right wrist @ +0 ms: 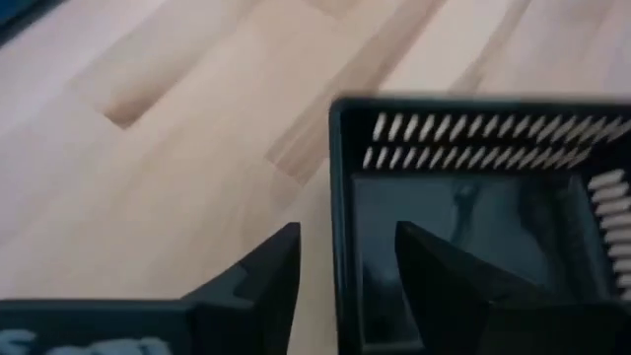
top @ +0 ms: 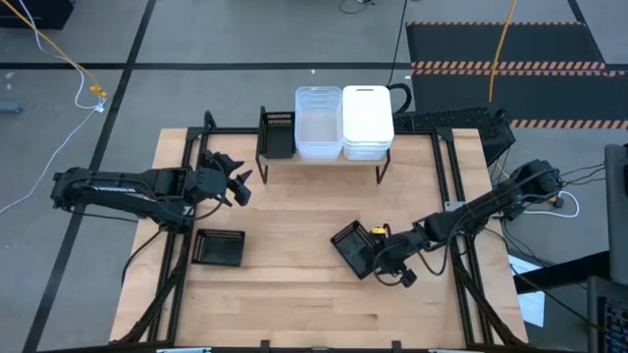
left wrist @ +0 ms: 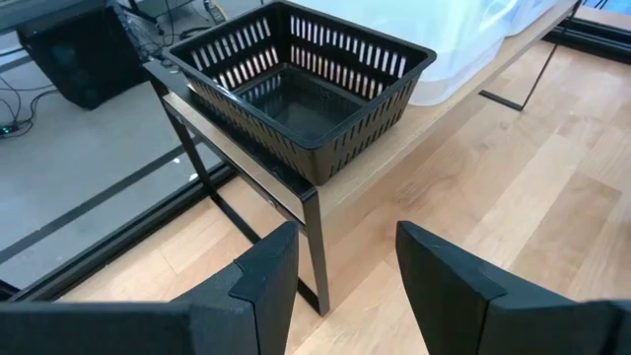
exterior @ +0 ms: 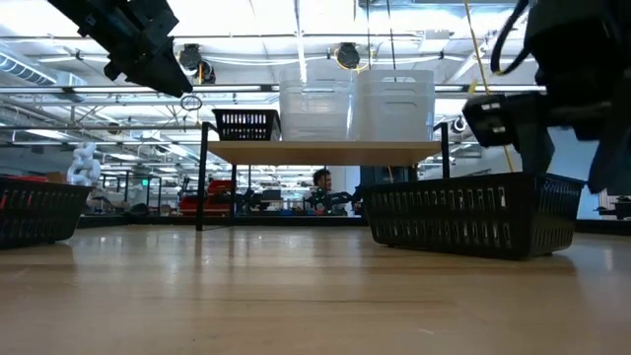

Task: Stack baskets on shelf by color
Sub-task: Stack the right black bin on top of the black bin on the shelf

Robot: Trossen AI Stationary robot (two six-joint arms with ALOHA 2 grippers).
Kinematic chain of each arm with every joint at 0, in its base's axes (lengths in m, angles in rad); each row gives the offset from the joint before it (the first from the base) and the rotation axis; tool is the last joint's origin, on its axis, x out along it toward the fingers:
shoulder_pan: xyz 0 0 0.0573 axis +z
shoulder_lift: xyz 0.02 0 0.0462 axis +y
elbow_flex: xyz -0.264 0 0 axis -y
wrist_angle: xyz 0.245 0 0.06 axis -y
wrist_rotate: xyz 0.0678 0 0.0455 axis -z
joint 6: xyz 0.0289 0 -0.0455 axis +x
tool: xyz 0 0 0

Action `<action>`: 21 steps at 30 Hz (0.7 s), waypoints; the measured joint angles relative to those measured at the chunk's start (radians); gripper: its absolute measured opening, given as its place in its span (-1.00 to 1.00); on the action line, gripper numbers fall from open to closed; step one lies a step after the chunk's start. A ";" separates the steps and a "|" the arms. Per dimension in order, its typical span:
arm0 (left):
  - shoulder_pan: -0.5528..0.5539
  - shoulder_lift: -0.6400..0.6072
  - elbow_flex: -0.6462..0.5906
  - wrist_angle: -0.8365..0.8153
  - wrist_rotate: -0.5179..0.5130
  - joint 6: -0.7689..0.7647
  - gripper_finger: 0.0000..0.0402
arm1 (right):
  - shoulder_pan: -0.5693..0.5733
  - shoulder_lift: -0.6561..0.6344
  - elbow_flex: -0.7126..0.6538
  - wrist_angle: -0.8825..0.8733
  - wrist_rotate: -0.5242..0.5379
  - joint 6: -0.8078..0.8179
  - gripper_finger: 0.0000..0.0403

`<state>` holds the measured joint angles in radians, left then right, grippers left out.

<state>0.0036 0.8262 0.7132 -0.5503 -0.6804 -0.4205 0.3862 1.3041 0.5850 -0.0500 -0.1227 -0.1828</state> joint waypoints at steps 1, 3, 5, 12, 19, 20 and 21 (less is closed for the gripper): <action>0.000 0.000 0.000 0.000 0.000 0.000 -0.13 | 0.000 0.000 -0.019 0.020 0.015 0.013 -0.22; 0.000 0.000 0.000 0.000 0.000 0.000 -0.13 | -0.001 0.000 -0.059 0.075 0.046 0.030 -0.31; 0.000 0.000 0.000 0.000 0.000 0.000 -0.13 | -0.001 0.000 -0.089 0.134 0.048 0.035 -0.44; 0.000 -0.004 0.000 0.045 0.014 0.023 -0.13 | -0.003 0.000 -0.049 0.232 -0.029 0.039 -0.94; -0.035 -0.085 0.001 0.201 0.200 0.181 -0.13 | -0.072 0.007 0.277 0.122 -0.184 0.119 -0.98; -0.042 -0.103 0.001 0.214 0.199 0.201 -0.13 | -0.094 0.012 0.330 0.085 -0.195 0.122 -0.99; -0.048 -0.124 0.001 0.216 0.196 0.219 -0.13 | -0.113 0.020 0.378 0.046 -0.197 0.118 -0.99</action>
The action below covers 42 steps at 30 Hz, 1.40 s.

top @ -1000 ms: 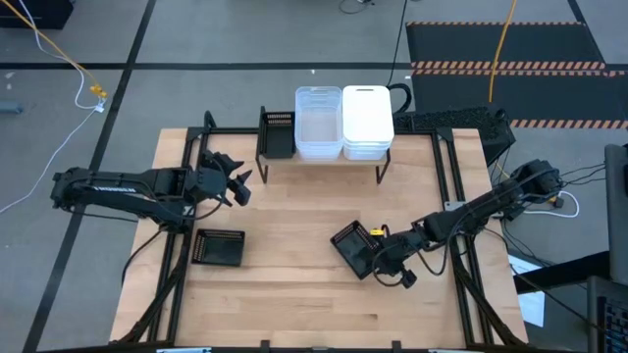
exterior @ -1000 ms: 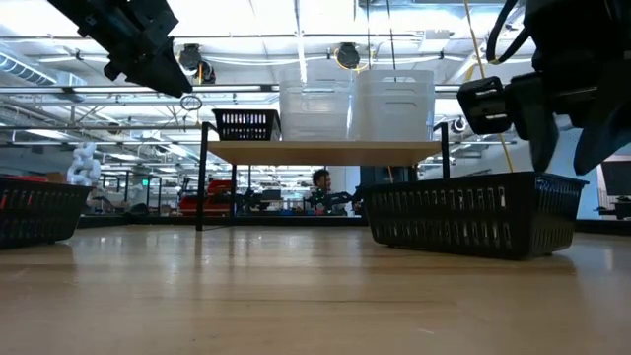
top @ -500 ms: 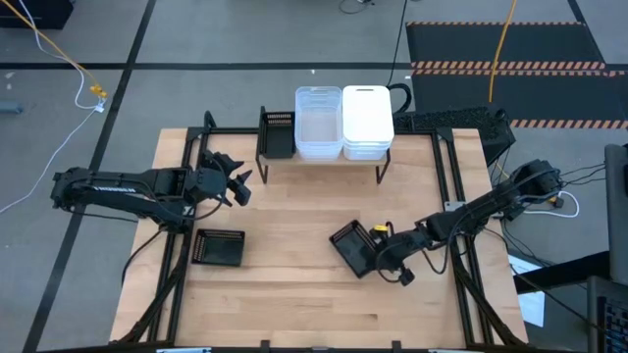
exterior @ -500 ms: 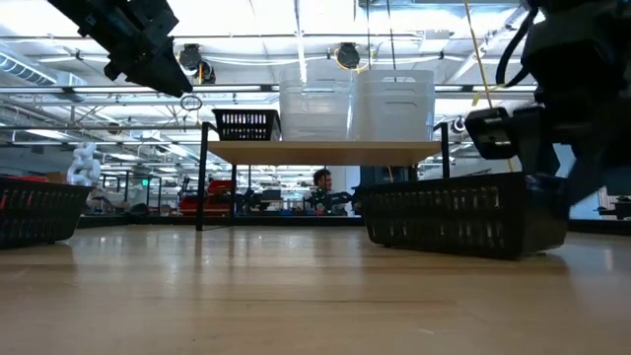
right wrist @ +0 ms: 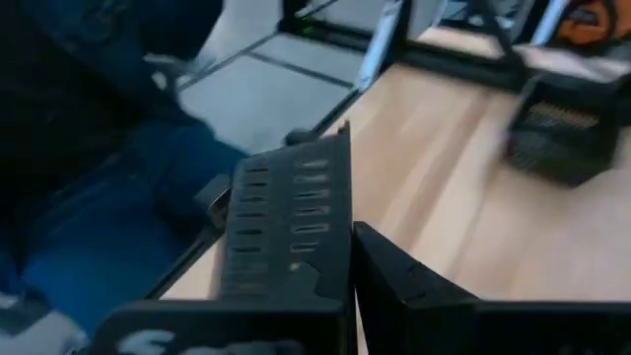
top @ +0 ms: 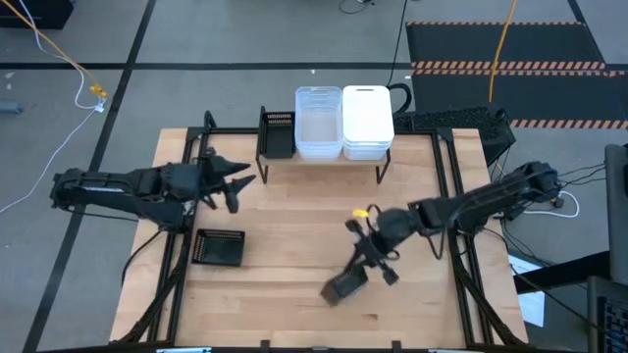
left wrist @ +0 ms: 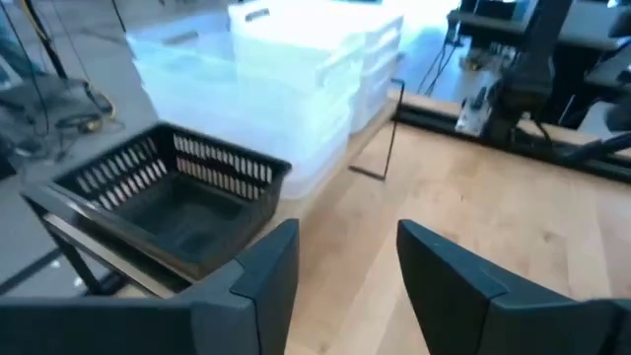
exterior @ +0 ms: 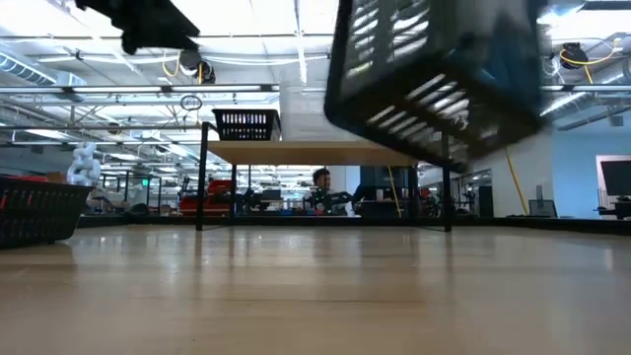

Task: Stack baskets on shelf by color
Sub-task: Stack the right black bin on top of the black bin on the shelf

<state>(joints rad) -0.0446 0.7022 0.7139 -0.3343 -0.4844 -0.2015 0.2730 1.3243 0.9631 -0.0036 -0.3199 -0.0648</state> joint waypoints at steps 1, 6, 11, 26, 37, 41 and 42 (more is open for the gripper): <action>-0.006 -0.022 0.000 -0.008 -0.012 0.010 -0.13 | -0.022 0.013 0.051 -0.041 -0.001 -0.016 -1.00; -0.019 -0.114 0.000 -0.036 -0.048 0.044 -0.13 | -0.120 0.130 0.292 -0.111 -0.013 -0.119 -1.00; -0.030 -0.172 0.000 -0.097 -0.061 0.043 -0.13 | -0.211 0.309 0.611 -0.208 0.008 -0.295 -1.00; -0.037 -0.184 0.000 -0.256 -0.208 0.016 -0.13 | -0.378 0.530 0.833 0.083 0.397 -0.906 -1.00; -0.037 -0.184 0.000 -0.306 -0.250 -0.034 -0.13 | -0.490 0.590 0.831 0.063 0.454 -0.849 -1.00; -0.037 -0.184 0.000 -0.343 -0.251 -0.080 -0.13 | -0.484 0.618 0.831 0.075 0.562 -0.928 -1.00; -0.037 -0.184 0.000 -0.349 -0.251 -0.090 -0.13 | -0.482 0.623 0.831 0.070 0.582 -0.942 -1.00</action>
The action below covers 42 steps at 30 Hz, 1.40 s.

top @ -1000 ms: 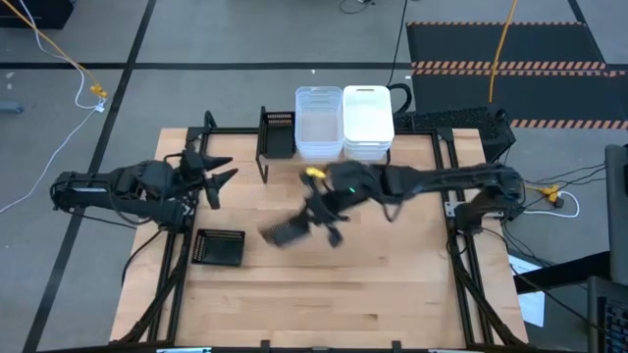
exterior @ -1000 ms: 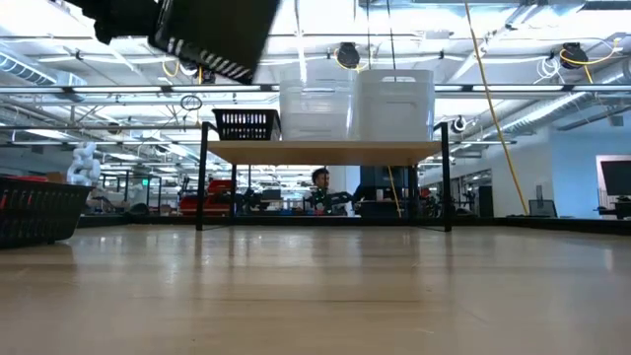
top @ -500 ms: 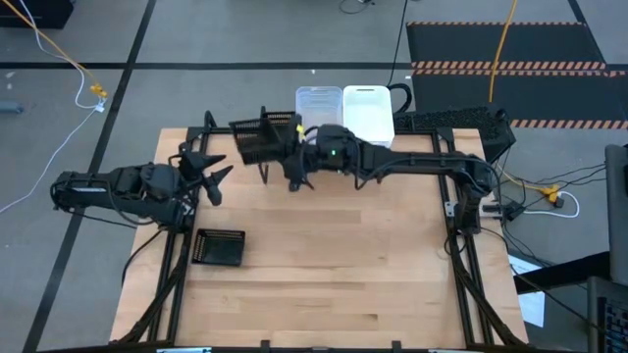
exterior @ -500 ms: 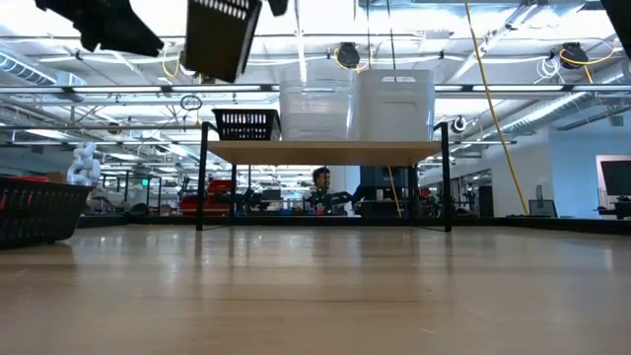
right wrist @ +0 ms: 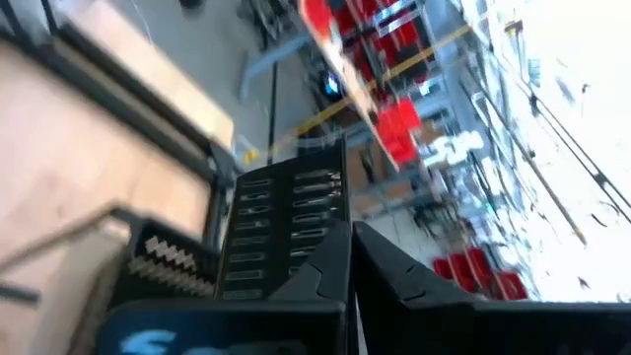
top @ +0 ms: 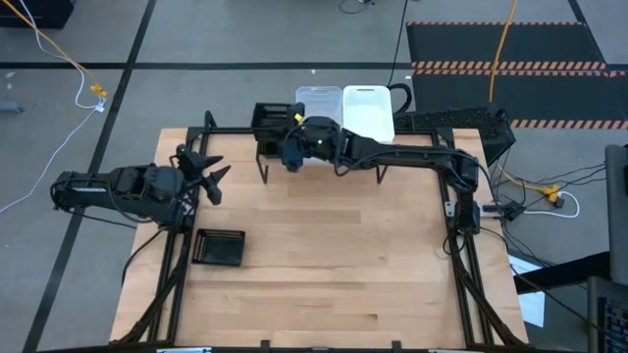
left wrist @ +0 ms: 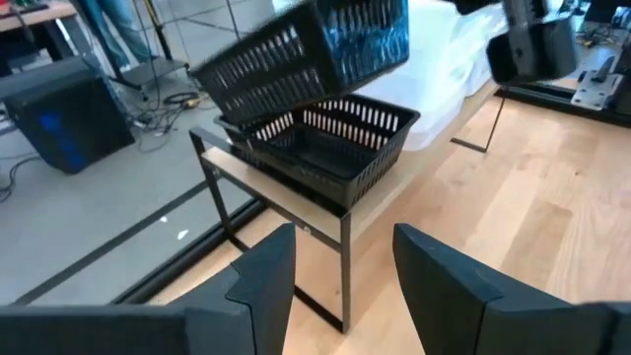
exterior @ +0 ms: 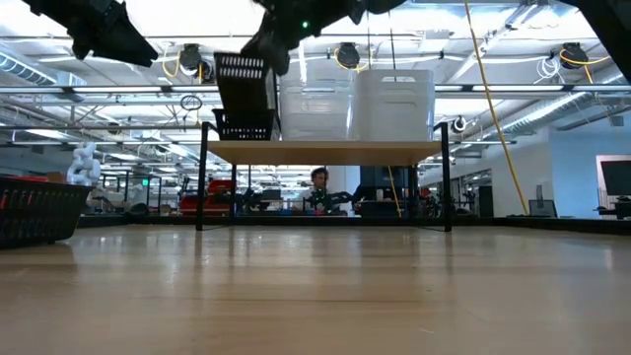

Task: Stack baskets on shelf by color
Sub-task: Stack the right black bin on top of the black bin on the shelf, then stack the black bin on top of the black bins on the shelf

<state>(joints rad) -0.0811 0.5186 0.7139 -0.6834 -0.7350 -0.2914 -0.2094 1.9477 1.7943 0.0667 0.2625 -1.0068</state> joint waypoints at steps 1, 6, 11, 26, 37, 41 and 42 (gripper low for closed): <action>0.000 0.000 0.000 -0.006 0.000 -0.007 -0.13 | 0.001 0.004 0.000 -0.010 0.011 -0.016 -1.00; 0.000 0.000 0.000 -0.027 0.000 -0.033 -0.13 | 0.015 0.003 -0.036 -0.008 0.034 -0.055 -1.00; 0.000 0.000 0.000 -0.027 0.000 -0.037 -0.13 | 0.031 0.003 -0.074 -0.011 0.052 -0.089 -1.00; 0.000 0.000 0.000 -0.025 0.000 -0.046 -0.13 | 0.073 0.002 -0.188 -0.012 0.136 -0.145 -0.63; 0.000 0.000 0.000 -0.020 -0.001 -0.051 -0.13 | 0.178 -0.027 -0.185 0.017 -0.212 0.173 -0.44; 0.000 0.000 0.000 -0.007 -0.002 -0.052 -0.13 | 0.205 0.060 -0.186 0.056 -0.418 0.235 -0.37; 0.000 0.000 0.000 0.005 -0.002 -0.053 -0.13 | 0.214 0.089 -0.171 0.076 -0.420 0.215 -0.35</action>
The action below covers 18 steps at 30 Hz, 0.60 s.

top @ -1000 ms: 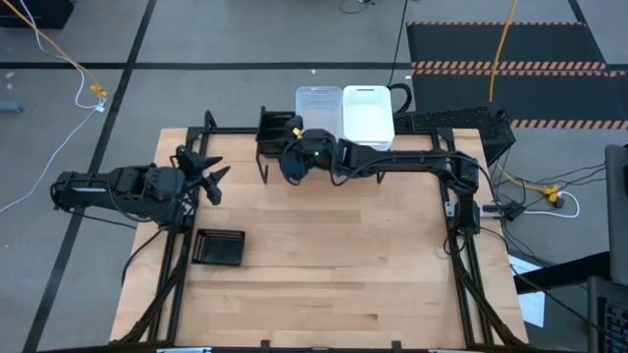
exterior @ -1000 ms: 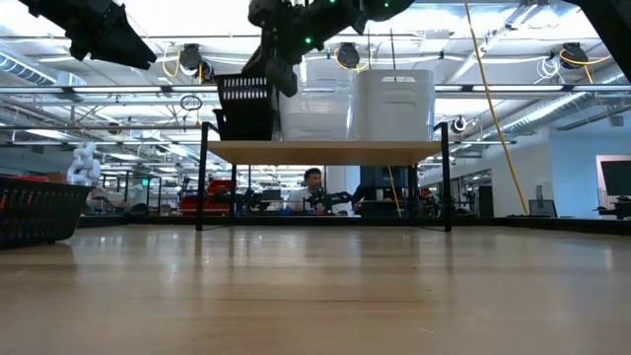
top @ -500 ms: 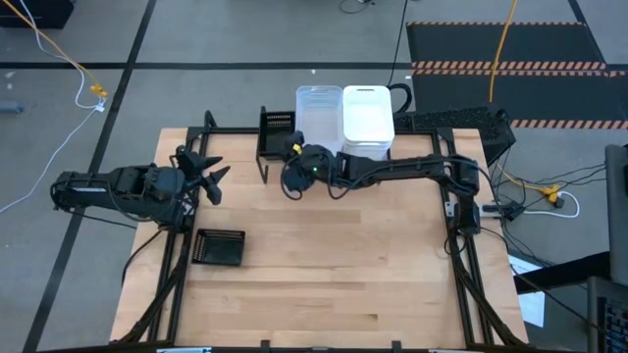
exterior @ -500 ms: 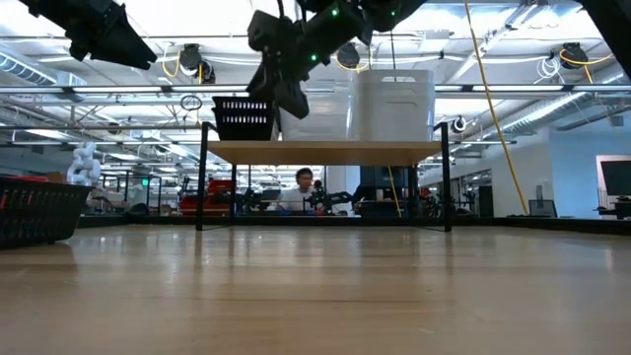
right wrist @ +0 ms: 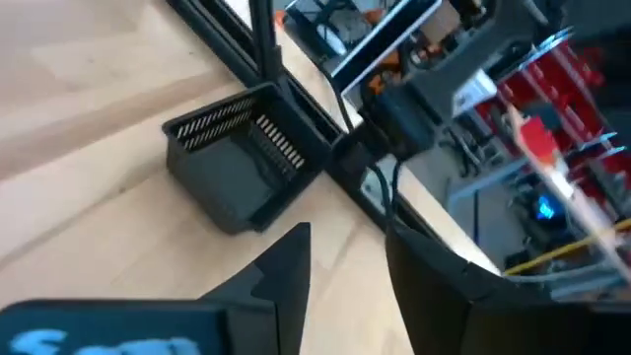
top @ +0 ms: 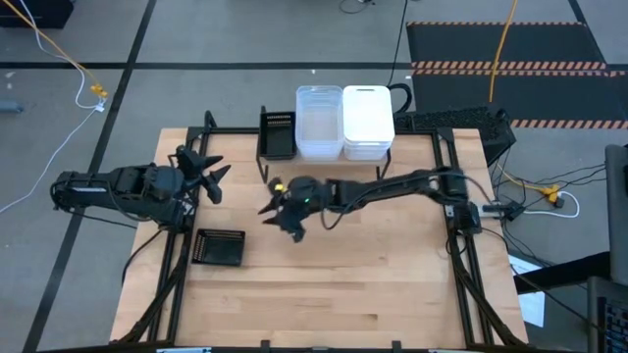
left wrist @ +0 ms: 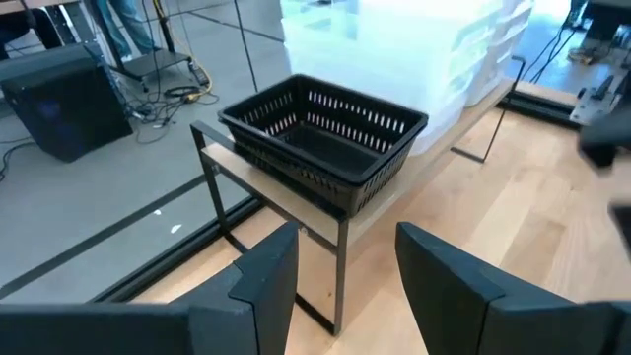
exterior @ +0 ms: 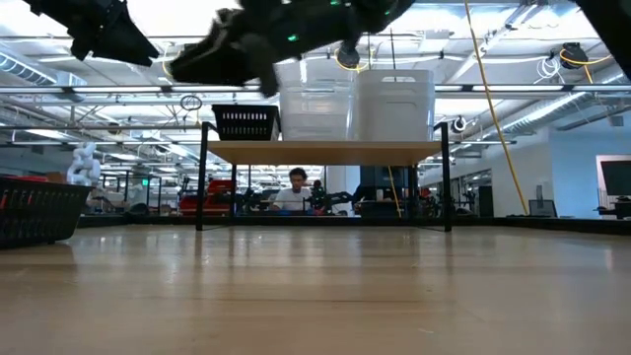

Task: Stack baskets on shelf by color
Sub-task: Stack the black bin on top of the black bins on the shelf

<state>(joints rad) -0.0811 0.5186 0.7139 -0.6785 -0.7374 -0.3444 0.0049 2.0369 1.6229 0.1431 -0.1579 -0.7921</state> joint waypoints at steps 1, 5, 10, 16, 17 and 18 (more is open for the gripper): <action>0.000 0.000 0.000 0.008 0.000 0.000 -0.13 | 0.007 0.029 0.029 0.012 0.000 -0.013 -0.33; 0.000 0.000 0.000 0.047 -0.001 0.020 -0.13 | 0.028 0.167 0.233 -0.125 -0.067 -0.005 -0.23; 0.000 0.000 0.000 0.055 -0.015 0.025 -0.13 | 0.033 0.337 0.446 -0.357 -0.154 -0.003 -0.09; 0.000 0.012 0.000 0.048 -0.018 0.034 -0.13 | 0.025 0.440 0.532 -0.256 -0.187 -0.014 0.01; 0.000 0.012 0.000 0.047 -0.018 0.035 -0.13 | 0.023 0.456 0.530 -0.248 -0.187 -0.017 0.01; 0.000 0.013 0.000 0.044 -0.018 0.035 -0.13 | 0.022 0.471 0.529 -0.239 -0.189 -0.025 0.01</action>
<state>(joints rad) -0.0807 0.5318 0.7139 -0.6342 -0.7553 -0.3092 0.0266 2.5078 2.1518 -0.0961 -0.3467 -0.8169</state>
